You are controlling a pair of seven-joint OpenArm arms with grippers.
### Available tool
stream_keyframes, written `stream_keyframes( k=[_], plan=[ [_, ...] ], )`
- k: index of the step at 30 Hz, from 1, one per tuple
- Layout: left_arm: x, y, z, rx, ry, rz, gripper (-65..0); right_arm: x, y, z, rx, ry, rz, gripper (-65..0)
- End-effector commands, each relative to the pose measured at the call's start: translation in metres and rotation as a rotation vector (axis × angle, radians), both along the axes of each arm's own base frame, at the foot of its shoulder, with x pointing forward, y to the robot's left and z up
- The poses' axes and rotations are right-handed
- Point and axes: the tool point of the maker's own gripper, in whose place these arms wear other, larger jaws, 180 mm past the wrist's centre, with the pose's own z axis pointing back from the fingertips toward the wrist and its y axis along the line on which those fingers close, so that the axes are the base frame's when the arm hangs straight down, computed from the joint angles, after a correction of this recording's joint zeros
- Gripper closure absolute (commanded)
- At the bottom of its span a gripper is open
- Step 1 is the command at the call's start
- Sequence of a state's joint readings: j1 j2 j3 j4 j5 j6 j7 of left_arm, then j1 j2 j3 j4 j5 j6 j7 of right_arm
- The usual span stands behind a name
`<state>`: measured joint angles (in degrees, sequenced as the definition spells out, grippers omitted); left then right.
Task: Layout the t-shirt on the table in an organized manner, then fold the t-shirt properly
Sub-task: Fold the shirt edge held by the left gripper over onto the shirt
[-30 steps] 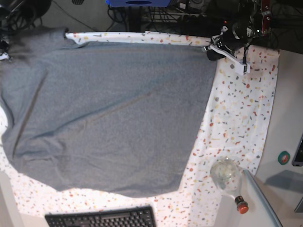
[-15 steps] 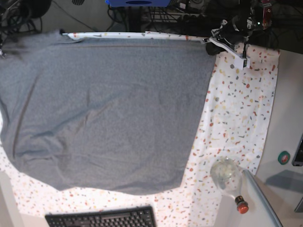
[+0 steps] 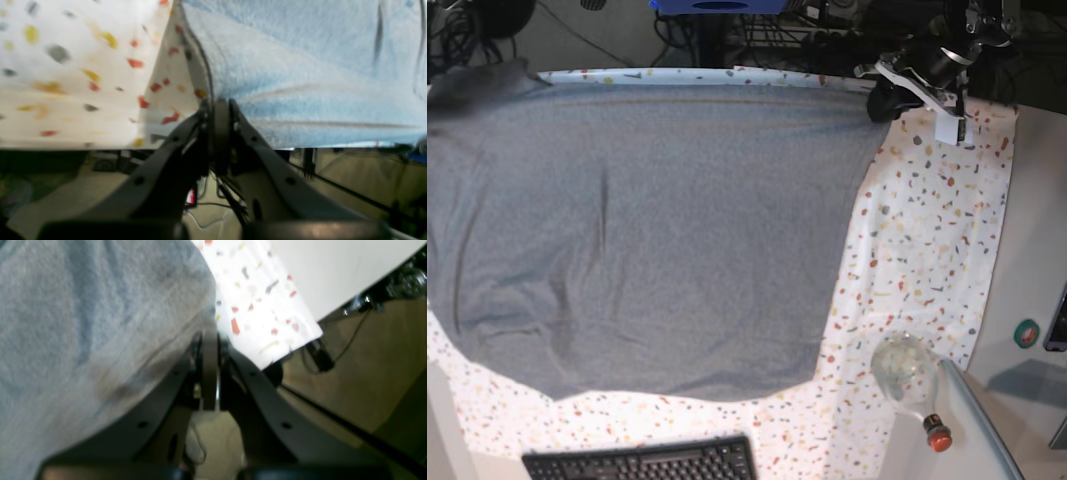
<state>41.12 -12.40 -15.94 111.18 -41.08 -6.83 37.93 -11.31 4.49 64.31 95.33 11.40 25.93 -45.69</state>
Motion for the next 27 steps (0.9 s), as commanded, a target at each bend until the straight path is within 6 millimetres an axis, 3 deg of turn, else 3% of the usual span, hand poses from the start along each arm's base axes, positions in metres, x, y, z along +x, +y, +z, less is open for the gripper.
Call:
stream_keyframes(
  k=[1,6,9,13,20,23,27],
  plan=[
    [0.004,0.005,0.006,0.013,-0.026,0.010,0.0,0.005,-0.011,0.015,-0.053,-0.023,0.003,0.0],
    [0.004,0.007,-0.001,0.013,0.009,0.000,0.0,0.014,-0.007,0.001,-0.006,-0.022,0.009,0.0],
    [0.017,0.002,0.001,0.003,0.009,-0.020,0.0,0.020,-0.005,0.000,0.001,-0.028,0.017,0.0],
    [0.038,-0.004,0.006,-0.008,-0.001,-0.048,0.0,0.049,0.001,0.007,-0.013,-0.042,0.089,0.0],
    [0.081,-0.010,0.016,-0.031,-0.036,-0.064,0.0,0.097,0.007,0.022,-0.015,-0.116,0.065,0.0],
    [0.099,-0.008,0.010,-0.068,-0.004,0.016,0.0,0.120,0.006,0.014,0.017,-0.107,0.085,0.0],
    [0.118,0.000,0.002,-0.088,0.007,0.067,0.0,0.135,-0.002,-0.003,0.082,-0.085,0.062,0.0]
  ],
)
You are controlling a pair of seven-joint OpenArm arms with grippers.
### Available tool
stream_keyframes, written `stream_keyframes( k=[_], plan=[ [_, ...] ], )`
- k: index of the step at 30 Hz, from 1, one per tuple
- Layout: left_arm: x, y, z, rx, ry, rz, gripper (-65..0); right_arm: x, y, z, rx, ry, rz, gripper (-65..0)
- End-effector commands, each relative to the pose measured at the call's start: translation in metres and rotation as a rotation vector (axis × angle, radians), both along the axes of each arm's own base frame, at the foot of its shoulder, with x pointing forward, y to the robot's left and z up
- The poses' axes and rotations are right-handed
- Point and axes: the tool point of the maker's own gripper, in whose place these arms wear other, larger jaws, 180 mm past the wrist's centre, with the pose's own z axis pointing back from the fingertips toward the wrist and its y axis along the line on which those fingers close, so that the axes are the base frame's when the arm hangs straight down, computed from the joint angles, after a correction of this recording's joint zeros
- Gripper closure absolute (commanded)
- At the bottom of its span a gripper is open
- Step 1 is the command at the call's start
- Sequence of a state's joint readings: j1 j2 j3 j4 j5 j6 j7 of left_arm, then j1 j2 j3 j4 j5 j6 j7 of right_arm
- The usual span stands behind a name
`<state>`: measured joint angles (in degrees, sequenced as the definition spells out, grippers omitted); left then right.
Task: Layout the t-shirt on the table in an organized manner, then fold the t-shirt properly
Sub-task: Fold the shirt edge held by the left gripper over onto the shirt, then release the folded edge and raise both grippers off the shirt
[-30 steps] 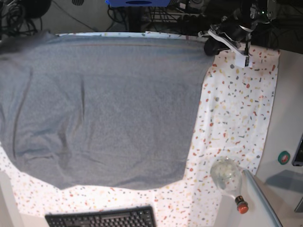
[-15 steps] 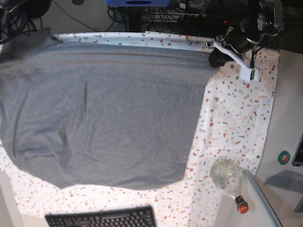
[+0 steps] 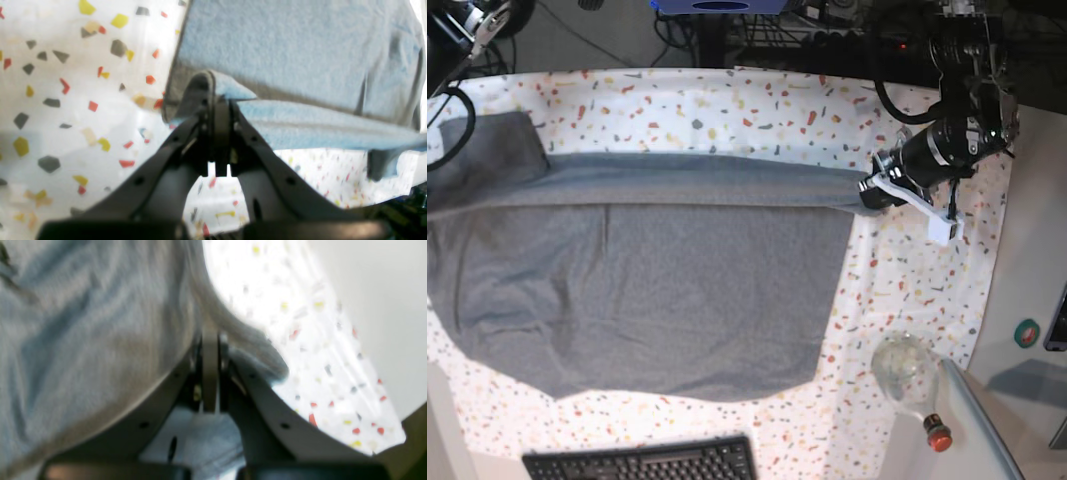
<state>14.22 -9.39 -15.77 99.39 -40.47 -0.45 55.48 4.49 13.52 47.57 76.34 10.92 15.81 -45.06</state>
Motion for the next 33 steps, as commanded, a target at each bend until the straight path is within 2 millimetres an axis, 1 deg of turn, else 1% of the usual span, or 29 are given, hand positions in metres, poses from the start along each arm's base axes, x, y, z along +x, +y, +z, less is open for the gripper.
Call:
stream_keyframes(
  k=[1,4,6,8,9,10,14,15,18,22,25,26,27,28,30,32,33],
  plan=[
    [0.013,0.005,0.009,0.004,-0.043,0.011,0.0,0.011,-0.015,0.015,-0.029,-0.038,-0.013,0.0],
    [0.027,0.008,0.006,-0.009,-0.044,0.025,0.0,0.020,-0.023,0.009,0.005,-0.033,-0.028,0.0],
    [0.032,0.009,0.002,-0.016,-0.037,0.034,0.0,0.029,-0.024,0.009,0.003,-0.068,-0.034,0.0],
    [0.037,0.011,0.000,-0.021,-0.033,0.043,0.0,0.038,-0.022,0.008,0.006,-0.088,-0.028,0.0],
    [0.040,0.011,0.000,-0.024,-0.032,0.046,0.0,0.044,-0.018,0.005,0.007,-0.088,-0.010,0.0],
    [0.040,0.012,-0.002,-0.026,-0.027,0.048,0.0,0.048,-0.021,0.006,-0.006,-0.082,0.006,0.0],
    [0.047,-0.005,-0.011,-0.042,-0.002,0.006,0.0,0.063,-0.015,-0.005,0.007,-0.083,0.035,0.0],
    [0.045,-0.009,-0.016,-0.045,0.013,-0.001,0.0,0.064,-0.014,-0.008,0.015,-0.086,0.028,0.0],
    [0.054,-0.016,-0.019,-0.044,-0.012,-0.008,0.0,0.063,-0.014,-0.014,0.023,-0.086,0.025,0.0],
    [0.057,-0.018,-0.027,-0.043,-0.012,0.000,0.0,0.059,-0.023,-0.015,0.006,-0.082,-0.046,0.0],
    [0.066,-0.016,-0.021,-0.044,-0.032,0.006,0.0,0.056,-0.026,-0.013,-0.001,-0.079,-0.068,0.0],
    [0.067,-0.016,-0.020,-0.044,-0.035,0.007,0.0,0.057,-0.028,-0.010,-0.008,-0.090,-0.072,-5.6],
    [0.069,-0.016,-0.018,-0.044,-0.043,0.008,0.0,0.057,-0.030,-0.004,-0.022,-0.102,-0.069,-12.6],
    [0.070,-0.015,-0.017,-0.044,-0.044,0.009,-4.6,0.055,-0.032,0.001,-0.041,-0.111,-0.064,-19.2],
    [0.074,-0.008,-0.011,-0.040,-0.066,0.030,-23.2,0.049,-0.035,0.016,-0.096,-0.136,-0.052,-27.8],
    [0.076,0.003,0.002,-0.035,-0.107,0.057,-39.8,0.040,-0.030,0.029,-0.134,-0.167,-0.046,-34.1],
    [0.080,0.009,0.013,-0.031,-0.141,0.072,-46.1,0.031,-0.029,0.034,-0.155,-0.171,-0.046,-36.0]
  ],
)
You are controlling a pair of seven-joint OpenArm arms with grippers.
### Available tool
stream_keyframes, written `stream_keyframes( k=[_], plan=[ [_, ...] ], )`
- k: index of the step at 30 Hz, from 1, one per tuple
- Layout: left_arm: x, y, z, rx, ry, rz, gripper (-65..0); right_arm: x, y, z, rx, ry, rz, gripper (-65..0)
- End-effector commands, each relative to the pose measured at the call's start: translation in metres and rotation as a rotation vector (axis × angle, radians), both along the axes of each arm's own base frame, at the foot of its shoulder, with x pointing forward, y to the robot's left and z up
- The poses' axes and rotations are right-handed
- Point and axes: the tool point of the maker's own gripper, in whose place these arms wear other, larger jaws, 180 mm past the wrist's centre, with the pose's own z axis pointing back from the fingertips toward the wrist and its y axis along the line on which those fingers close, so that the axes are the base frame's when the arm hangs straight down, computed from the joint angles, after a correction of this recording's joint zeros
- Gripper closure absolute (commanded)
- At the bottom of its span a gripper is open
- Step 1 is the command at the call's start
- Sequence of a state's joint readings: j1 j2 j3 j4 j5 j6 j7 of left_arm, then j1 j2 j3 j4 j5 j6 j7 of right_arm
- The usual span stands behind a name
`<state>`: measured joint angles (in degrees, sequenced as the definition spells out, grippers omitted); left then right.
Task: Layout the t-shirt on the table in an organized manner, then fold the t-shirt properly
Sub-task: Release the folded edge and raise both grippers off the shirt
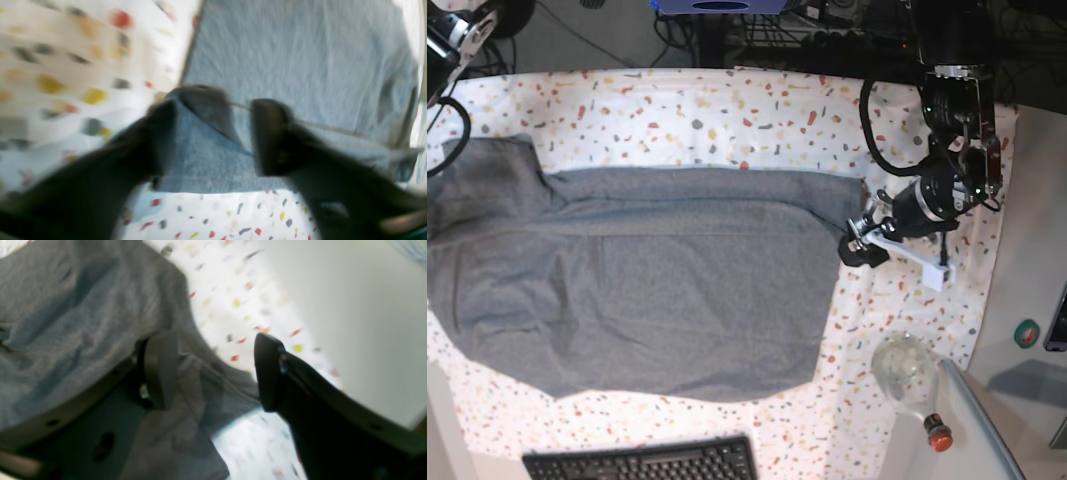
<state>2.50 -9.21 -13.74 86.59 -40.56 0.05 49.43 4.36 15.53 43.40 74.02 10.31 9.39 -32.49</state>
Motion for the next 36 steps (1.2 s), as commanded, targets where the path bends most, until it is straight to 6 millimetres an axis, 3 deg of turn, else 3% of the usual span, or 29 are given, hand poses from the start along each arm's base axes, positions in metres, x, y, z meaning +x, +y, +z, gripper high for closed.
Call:
stream_keyframes(
  k=[1,4,9,15,22,24,28,30,33,36],
  plan=[
    [0.012,0.011,0.027,0.015,-0.092,0.020,-50.0,-0.002,-0.004,0.018,-0.032,-0.037,0.007,-36.5],
    [-0.002,0.043,0.053,0.061,-0.159,0.097,-52.2,-0.040,0.012,0.002,-0.002,0.053,0.004,-36.6],
    [-0.046,0.075,0.049,0.142,-0.151,0.088,-51.7,-0.072,0.037,-0.056,0.099,0.157,0.046,-36.6],
    [-0.100,0.104,0.024,0.188,-0.086,0.043,-51.7,-0.086,0.046,-0.094,0.167,0.196,0.034,-36.5],
    [-0.121,0.121,0.024,0.220,-0.078,0.070,-51.7,-0.090,0.050,-0.101,0.186,0.211,0.028,-35.9],
    [-0.124,0.122,0.024,0.228,-0.087,0.074,-51.5,-0.092,0.049,-0.101,0.189,0.212,0.022,-30.0],
    [-0.133,0.130,0.024,0.251,-0.085,0.080,-51.5,-0.094,0.047,-0.097,0.174,0.206,0.025,0.0],
    [-0.137,0.130,0.022,0.255,-0.070,0.071,-51.2,-0.088,0.045,-0.089,0.158,0.186,0.030,0.0],
    [-0.139,0.129,0.021,0.251,-0.066,0.069,-39.2,-0.069,0.044,-0.073,0.129,0.144,0.049,0.0],
    [-0.137,0.123,0.019,0.238,-0.067,0.065,-16.9,-0.053,0.041,-0.048,0.095,0.111,0.068,0.0]
  ],
)
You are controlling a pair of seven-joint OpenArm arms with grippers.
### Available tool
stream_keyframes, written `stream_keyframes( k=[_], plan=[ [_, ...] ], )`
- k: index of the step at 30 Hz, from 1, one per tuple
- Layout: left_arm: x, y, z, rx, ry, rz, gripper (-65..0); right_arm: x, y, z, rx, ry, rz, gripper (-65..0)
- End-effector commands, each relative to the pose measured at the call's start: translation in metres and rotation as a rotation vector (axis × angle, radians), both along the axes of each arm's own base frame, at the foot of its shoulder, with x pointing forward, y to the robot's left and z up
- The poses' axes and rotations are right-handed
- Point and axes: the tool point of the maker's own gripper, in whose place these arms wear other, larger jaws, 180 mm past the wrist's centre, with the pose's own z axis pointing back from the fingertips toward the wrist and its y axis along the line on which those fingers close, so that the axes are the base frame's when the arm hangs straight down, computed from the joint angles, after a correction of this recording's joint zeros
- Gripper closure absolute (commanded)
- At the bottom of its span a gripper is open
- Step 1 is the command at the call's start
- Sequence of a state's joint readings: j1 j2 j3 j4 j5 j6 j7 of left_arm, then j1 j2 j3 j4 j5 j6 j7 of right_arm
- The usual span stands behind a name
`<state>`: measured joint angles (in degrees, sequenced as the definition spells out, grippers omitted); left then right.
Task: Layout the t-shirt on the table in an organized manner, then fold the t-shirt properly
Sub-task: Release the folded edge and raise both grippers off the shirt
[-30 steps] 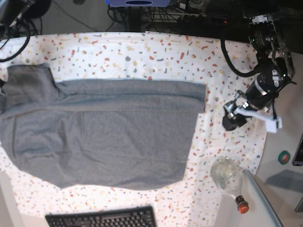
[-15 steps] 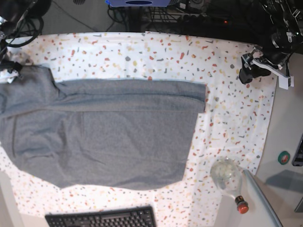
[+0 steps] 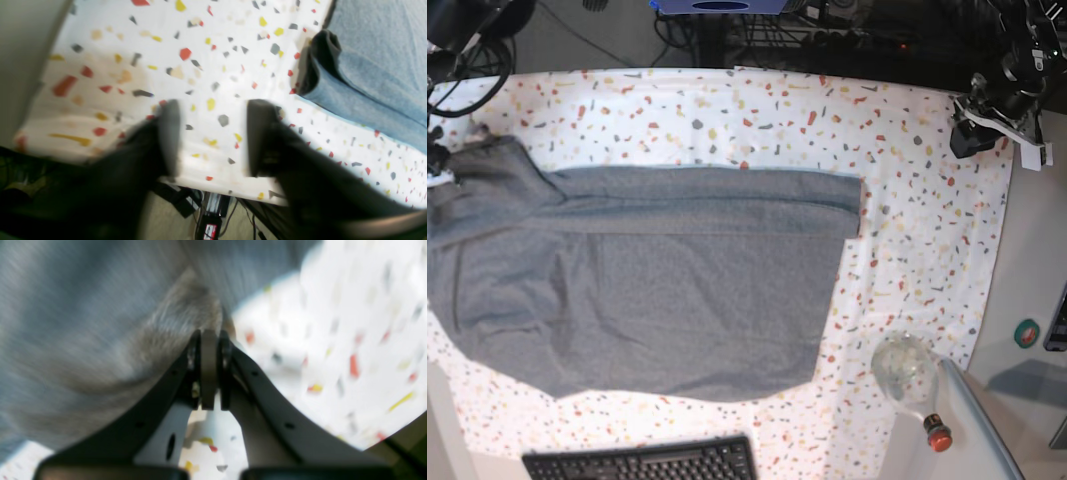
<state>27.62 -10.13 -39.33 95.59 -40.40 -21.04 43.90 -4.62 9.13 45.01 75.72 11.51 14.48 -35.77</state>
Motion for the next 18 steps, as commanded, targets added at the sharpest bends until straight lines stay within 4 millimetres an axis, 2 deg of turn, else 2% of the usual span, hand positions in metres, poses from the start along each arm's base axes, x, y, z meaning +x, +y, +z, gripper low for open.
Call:
stream_keyframes(
  k=[1,2,3,6,9,14,18],
  plan=[
    [0.006,-0.001,0.006,0.007,-0.029,-0.018,-9.7,0.018,-0.012,0.026,-0.053,-0.056,0.009,0.0],
    [0.006,-0.004,0.002,-0.001,-0.018,-0.024,-2.5,0.023,-0.012,0.032,-0.052,-0.057,0.013,0.0],
    [0.005,-0.007,-0.003,-0.013,-0.005,-0.029,0.0,0.030,-0.010,0.039,-0.050,-0.064,0.018,0.0],
    [-0.002,-0.018,-0.023,-0.055,0.047,-0.042,0.0,0.058,-0.007,0.061,-0.043,-0.106,0.030,0.0],
    [-0.007,-0.034,-0.036,-0.086,0.083,-0.074,0.0,0.091,0.006,0.077,-0.043,-0.139,0.084,0.0],
    [-0.015,-0.045,-0.049,0.044,0.169,-0.186,0.0,0.133,0.025,0.103,-0.050,-0.214,0.145,0.0],
    [-0.024,-0.049,-0.058,0.112,0.218,-0.203,0.0,0.152,0.031,0.098,-0.002,-0.215,0.150,0.0]
  ],
)
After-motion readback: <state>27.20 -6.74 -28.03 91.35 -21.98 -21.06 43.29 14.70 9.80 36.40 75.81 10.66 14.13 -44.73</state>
